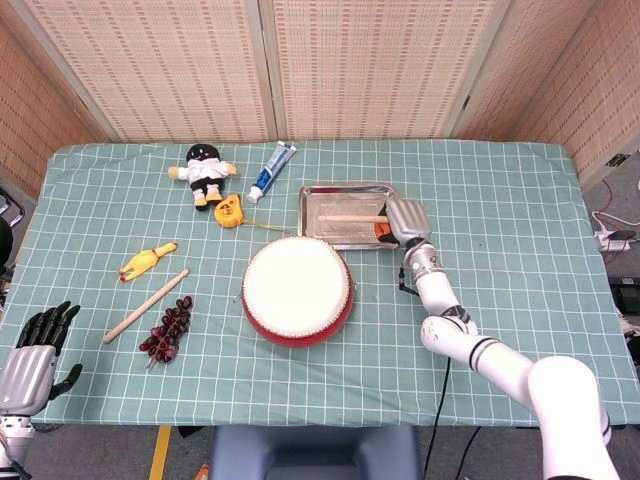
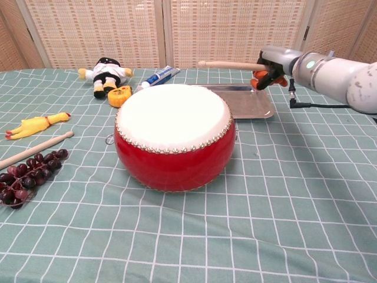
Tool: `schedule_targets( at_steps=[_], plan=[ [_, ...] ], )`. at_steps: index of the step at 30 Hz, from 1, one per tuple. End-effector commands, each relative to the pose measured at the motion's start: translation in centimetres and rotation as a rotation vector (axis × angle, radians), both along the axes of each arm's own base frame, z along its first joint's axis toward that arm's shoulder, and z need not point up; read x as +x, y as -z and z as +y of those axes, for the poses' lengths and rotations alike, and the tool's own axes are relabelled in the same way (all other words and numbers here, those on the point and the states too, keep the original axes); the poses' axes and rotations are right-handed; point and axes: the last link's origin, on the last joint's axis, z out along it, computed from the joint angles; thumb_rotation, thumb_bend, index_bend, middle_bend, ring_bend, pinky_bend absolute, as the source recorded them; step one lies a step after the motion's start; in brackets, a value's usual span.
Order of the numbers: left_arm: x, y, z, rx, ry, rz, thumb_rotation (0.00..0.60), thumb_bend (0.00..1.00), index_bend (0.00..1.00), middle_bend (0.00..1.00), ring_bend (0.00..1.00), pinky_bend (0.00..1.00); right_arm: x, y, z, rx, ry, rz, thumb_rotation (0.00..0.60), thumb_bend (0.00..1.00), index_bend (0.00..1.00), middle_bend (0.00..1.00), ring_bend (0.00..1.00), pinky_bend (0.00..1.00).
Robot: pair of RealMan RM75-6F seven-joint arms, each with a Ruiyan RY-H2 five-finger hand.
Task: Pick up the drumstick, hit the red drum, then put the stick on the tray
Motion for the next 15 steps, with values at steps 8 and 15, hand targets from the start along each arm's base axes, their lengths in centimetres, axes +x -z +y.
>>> schedule_targets(
  at_steps=[8,15],
  plan=[
    [-0.5,-0.1,-0.2,-0.001,-0.026,0.008,0.600,0.28,0.00,0.00,0.03,0.02,3.2,3.7,-1.7,0.046,0.014,0.023,0.600,0.50,0.72,0.56,0.49,0.52],
    [-0.8,-0.2,-0.4,0.000,-0.041,0.009,0.600,0.27,0.00,0.00,0.03,0.02,3.6,4.7,-2.0,0.080,0.039,0.008,0.600,0.36,0.34,0.30,0.22,0.31]
  ],
)
